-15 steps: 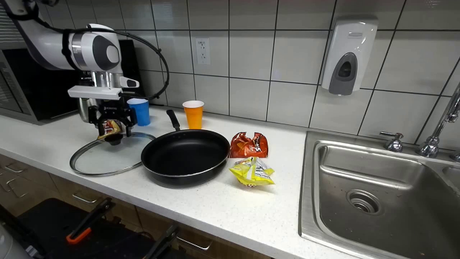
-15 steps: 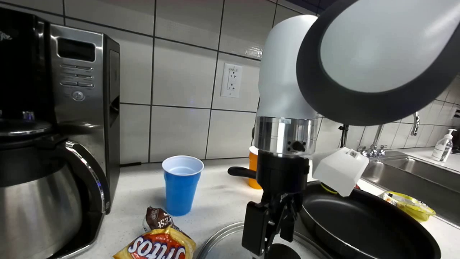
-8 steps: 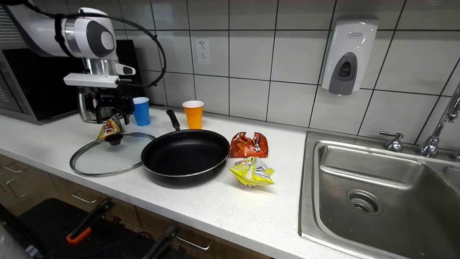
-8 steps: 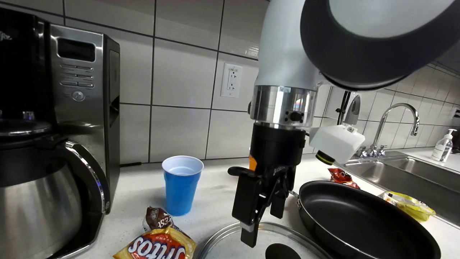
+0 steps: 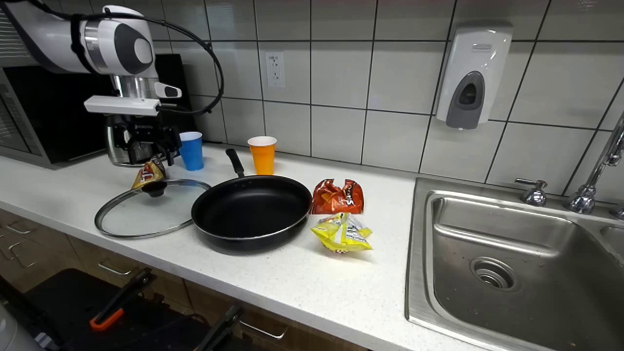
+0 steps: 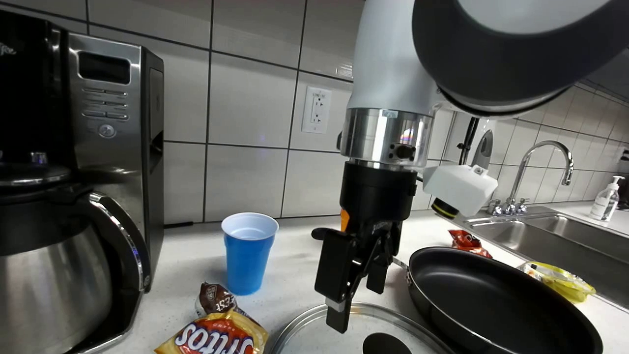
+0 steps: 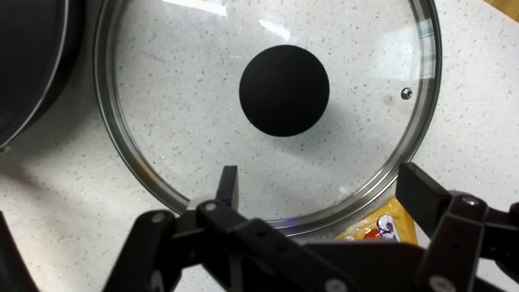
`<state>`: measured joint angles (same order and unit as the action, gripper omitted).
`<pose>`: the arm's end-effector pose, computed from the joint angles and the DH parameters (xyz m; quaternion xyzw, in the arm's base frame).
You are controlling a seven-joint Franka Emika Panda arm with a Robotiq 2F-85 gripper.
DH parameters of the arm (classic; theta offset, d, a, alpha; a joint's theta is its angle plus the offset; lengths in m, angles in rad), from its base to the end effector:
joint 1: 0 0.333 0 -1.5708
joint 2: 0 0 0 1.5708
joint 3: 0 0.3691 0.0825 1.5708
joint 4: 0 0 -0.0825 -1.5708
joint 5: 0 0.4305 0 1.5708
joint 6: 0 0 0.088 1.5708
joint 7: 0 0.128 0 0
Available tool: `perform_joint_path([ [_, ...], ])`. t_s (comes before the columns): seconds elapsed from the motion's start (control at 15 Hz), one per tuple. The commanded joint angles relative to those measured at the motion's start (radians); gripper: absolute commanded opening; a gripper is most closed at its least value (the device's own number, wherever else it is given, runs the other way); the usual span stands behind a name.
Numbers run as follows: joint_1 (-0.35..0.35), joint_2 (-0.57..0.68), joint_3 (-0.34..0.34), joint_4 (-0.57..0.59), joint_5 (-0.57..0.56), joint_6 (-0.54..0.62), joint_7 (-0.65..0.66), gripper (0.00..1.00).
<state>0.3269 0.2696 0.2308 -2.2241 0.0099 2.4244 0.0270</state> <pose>0.4942 0.3093 0.2437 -0.9658 -0.2553 0.0396 0.0233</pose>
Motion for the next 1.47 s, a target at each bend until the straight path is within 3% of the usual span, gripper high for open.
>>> perform_joint_path([
  [0.0,-0.012,0.000,0.012,0.001,-0.005,-0.002,0.003,1.00],
  [0.27,-0.008,0.018,0.009,0.018,-0.021,-0.002,0.005,1.00],
  [0.73,-0.003,0.069,0.021,0.065,-0.055,0.099,-0.034,1.00],
  [1.4,0.017,0.220,0.054,0.219,-0.084,0.159,-0.154,1.00],
])
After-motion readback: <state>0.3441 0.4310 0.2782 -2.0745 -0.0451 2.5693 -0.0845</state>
